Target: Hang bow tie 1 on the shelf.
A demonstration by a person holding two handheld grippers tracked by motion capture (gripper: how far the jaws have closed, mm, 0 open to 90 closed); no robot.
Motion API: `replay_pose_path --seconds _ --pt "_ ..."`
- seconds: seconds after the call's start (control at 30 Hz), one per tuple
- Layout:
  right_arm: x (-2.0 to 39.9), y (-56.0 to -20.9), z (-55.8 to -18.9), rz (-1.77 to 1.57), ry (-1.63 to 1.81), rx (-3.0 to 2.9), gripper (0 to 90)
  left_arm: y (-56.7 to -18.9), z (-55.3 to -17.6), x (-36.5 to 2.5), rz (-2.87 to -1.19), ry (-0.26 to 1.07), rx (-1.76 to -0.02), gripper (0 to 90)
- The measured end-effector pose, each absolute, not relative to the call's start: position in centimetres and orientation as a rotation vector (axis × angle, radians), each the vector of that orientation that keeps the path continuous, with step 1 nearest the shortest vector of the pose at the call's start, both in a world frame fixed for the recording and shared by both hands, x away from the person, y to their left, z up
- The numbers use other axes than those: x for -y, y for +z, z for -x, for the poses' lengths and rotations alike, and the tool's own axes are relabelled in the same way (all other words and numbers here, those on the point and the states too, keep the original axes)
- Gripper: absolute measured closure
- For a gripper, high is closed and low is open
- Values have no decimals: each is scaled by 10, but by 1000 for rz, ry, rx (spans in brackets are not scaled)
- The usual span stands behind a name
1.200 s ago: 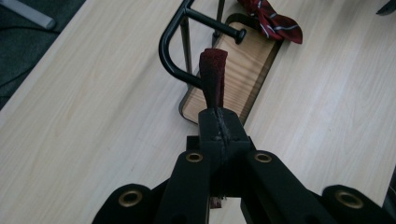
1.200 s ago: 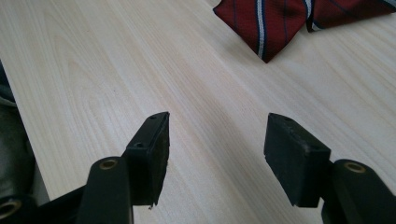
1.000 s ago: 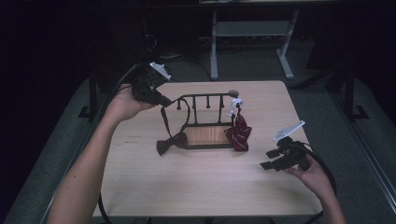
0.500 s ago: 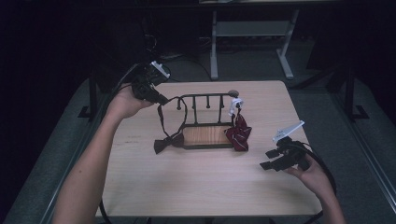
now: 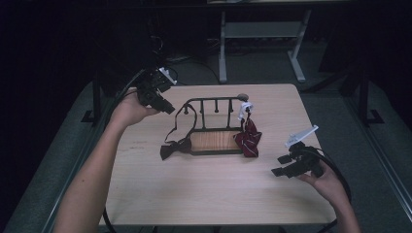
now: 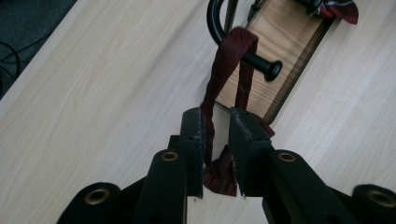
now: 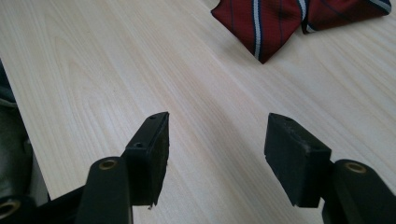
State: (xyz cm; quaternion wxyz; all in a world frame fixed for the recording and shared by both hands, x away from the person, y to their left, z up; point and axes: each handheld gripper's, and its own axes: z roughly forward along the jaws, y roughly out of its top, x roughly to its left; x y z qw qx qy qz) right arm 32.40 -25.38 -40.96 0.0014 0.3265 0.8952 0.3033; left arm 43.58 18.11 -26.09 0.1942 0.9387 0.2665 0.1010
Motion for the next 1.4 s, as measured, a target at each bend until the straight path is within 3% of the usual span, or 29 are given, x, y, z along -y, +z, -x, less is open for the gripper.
replay_pose_path --seconds 0.2,0.8,1.4 --pt "256 -409 -323 -1039 958 -2805 396 -266 -427 -187 -2607 255 -752 690" --pt "262 -407 -324 -1073 964 -2782 386 -270 -407 -206 -2583 229 -721 676" --pt "267 -408 -325 -1106 961 -2772 376 -286 -388 -220 -2571 217 -710 587"
